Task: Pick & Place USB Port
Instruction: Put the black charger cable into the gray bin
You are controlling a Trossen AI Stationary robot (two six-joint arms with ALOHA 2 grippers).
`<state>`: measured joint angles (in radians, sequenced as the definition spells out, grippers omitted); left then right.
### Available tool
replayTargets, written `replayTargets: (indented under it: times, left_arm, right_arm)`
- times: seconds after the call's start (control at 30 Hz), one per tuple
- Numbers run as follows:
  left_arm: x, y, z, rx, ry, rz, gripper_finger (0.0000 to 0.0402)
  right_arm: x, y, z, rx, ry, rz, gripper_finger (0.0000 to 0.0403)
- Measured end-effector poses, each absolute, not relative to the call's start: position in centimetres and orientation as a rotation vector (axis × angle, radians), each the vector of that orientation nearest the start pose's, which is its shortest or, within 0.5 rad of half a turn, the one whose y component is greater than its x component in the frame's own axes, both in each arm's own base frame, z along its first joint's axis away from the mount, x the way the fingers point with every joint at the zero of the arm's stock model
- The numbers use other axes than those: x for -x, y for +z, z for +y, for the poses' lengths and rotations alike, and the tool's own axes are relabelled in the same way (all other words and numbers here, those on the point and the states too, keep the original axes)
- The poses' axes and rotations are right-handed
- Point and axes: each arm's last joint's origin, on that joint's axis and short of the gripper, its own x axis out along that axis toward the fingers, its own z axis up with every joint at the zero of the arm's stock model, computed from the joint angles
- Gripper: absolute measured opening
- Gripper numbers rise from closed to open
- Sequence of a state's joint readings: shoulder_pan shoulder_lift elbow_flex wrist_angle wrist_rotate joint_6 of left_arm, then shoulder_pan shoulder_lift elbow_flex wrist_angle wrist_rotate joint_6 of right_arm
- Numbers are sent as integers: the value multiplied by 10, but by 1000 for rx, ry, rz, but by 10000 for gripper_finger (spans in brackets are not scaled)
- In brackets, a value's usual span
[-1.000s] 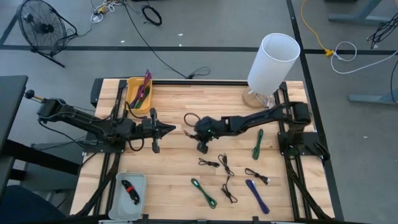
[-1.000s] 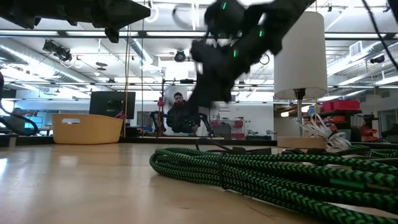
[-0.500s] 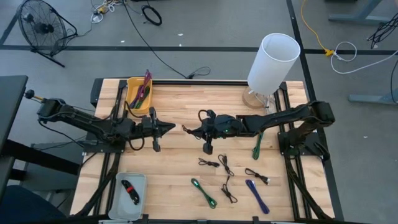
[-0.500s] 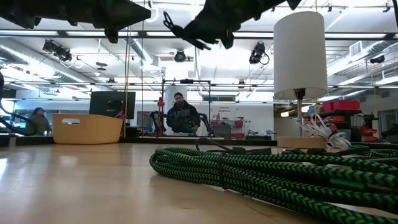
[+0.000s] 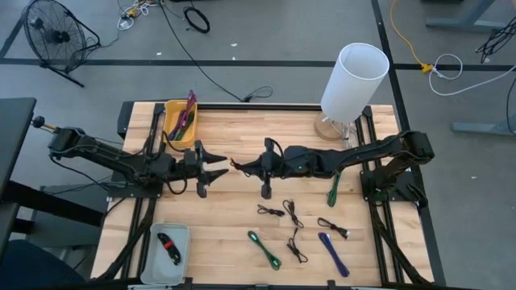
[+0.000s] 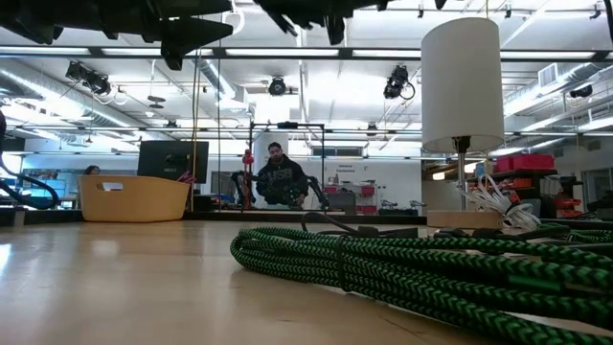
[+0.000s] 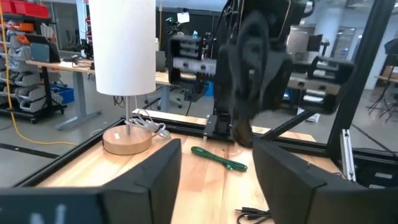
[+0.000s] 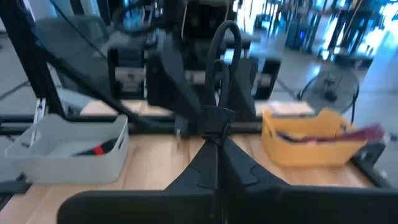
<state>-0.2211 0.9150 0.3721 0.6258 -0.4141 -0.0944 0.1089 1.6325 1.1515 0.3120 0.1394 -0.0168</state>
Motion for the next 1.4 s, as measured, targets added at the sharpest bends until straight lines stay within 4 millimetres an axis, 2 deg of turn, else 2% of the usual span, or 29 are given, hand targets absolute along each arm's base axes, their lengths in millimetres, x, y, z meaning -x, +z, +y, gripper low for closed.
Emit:
replayTargets:
  times: [0.1, 0.2, 0.43, 1.1, 1.23, 1.4]
  left_arm:
    - [-192, 246, -31, 122, 188, -93, 223]
    - [-191, 247, -31, 126, 188, -106, 228]
    - [-191, 248, -32, 128, 159, -118, 223]
    - [-191, 252, -33, 135, 114, -156, 218]
    - [-191, 253, -33, 136, 114, -159, 192]
    - [-191, 253, -33, 136, 112, -163, 107]
  right_arm:
    - [-375, 296, 37, 41, -29, 112, 0]
    - [-380, 293, 38, 46, -29, 86, 0]
    - [-394, 276, 40, 58, -9, 51, 0]
    - [-403, 262, 38, 39, 10, 43, 0]
    - [-403, 262, 37, 39, 11, 42, 0]
    - [-403, 261, 37, 39, 8, 45, 0]
